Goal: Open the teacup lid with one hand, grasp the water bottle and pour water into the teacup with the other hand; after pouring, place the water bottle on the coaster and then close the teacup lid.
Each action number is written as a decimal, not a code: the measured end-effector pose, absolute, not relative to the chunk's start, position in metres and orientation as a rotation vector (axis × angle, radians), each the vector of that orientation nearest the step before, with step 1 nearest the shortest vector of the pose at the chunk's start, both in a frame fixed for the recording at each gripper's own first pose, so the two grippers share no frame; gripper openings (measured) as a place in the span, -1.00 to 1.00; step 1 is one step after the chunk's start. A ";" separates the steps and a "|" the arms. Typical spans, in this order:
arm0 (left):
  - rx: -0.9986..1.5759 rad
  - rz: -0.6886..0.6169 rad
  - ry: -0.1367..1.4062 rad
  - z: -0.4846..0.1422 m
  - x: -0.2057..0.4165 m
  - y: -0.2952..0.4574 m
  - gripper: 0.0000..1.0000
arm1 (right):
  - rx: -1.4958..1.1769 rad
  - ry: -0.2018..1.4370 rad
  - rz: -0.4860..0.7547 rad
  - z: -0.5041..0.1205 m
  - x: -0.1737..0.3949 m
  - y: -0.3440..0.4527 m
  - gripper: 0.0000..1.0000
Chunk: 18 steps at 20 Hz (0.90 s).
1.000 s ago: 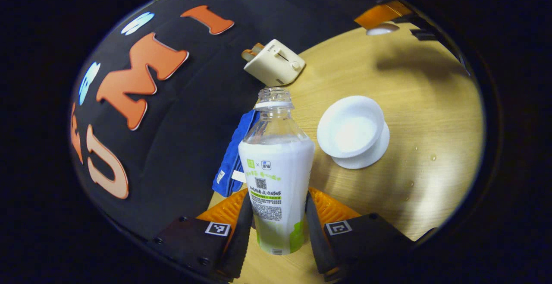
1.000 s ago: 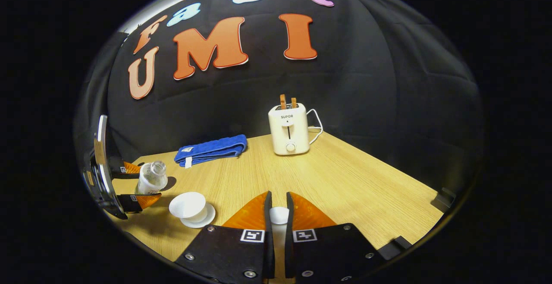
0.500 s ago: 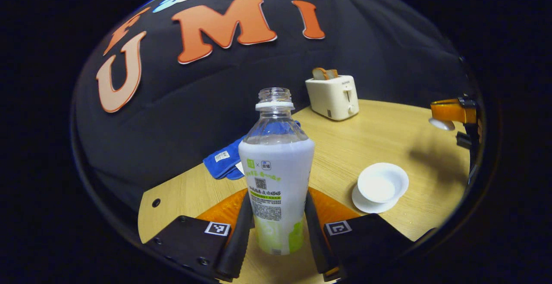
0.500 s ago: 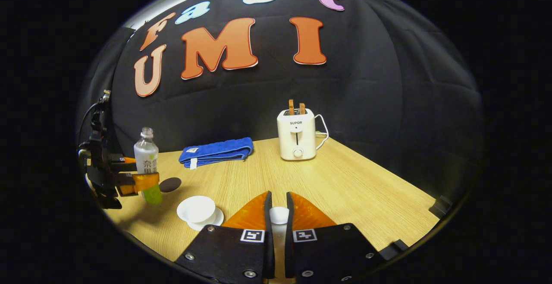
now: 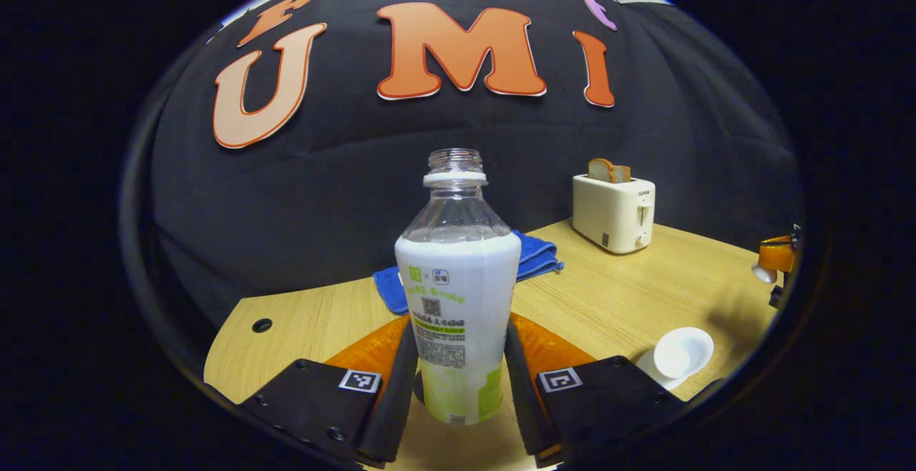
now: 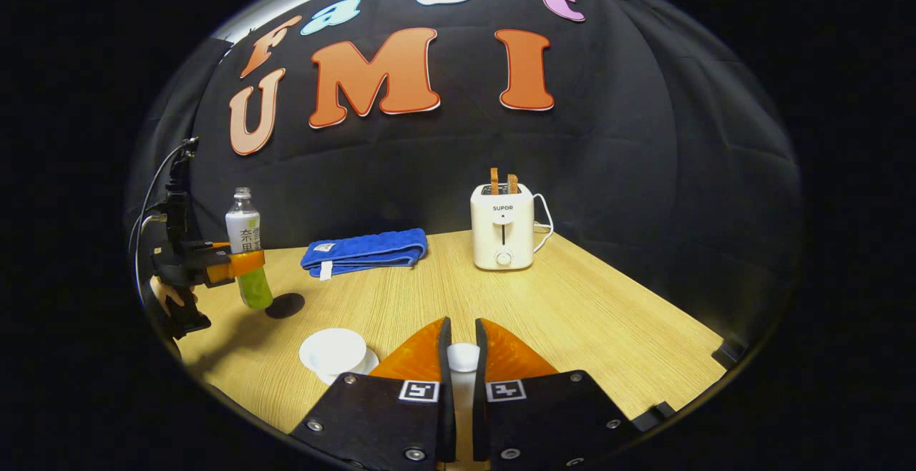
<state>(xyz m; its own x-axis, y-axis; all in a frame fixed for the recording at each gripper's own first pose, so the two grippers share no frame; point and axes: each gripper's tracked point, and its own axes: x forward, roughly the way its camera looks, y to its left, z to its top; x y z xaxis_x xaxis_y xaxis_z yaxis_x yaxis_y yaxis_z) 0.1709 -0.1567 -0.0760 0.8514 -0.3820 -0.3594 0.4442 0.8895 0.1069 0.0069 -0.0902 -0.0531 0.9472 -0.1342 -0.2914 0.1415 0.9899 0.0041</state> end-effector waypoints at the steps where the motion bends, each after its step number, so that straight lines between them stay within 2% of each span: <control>1: 0.168 -0.426 0.329 -0.077 0.176 -0.156 0.27 | 0.026 0.297 -0.145 -0.054 0.008 -0.091 -0.82; 5: 0.107 -0.403 0.289 -0.083 0.193 -0.149 0.28 | 0.019 0.309 -0.149 -0.058 0.013 -0.092 -0.81; 12: 0.050 -0.407 0.297 -0.112 0.205 -0.143 0.34 | 0.008 0.329 -0.138 -0.065 0.021 -0.085 -0.81; 13: 0.048 -0.408 0.297 -0.114 0.206 -0.143 0.28 | 0.008 0.331 -0.138 -0.064 0.022 -0.085 -0.81; 18: 0.052 -0.406 0.320 -0.126 0.209 -0.142 0.31 | 0.001 0.338 -0.133 -0.067 0.024 -0.081 -0.81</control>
<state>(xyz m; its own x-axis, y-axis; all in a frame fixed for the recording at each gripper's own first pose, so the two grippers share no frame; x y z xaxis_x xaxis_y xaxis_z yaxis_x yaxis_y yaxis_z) 0.2094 -0.1416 -0.1258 0.8694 -0.3796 -0.3163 0.3959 0.9182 -0.0139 0.0240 -0.0812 -0.0671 0.9346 -0.1303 -0.3309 0.1307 0.9912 -0.0212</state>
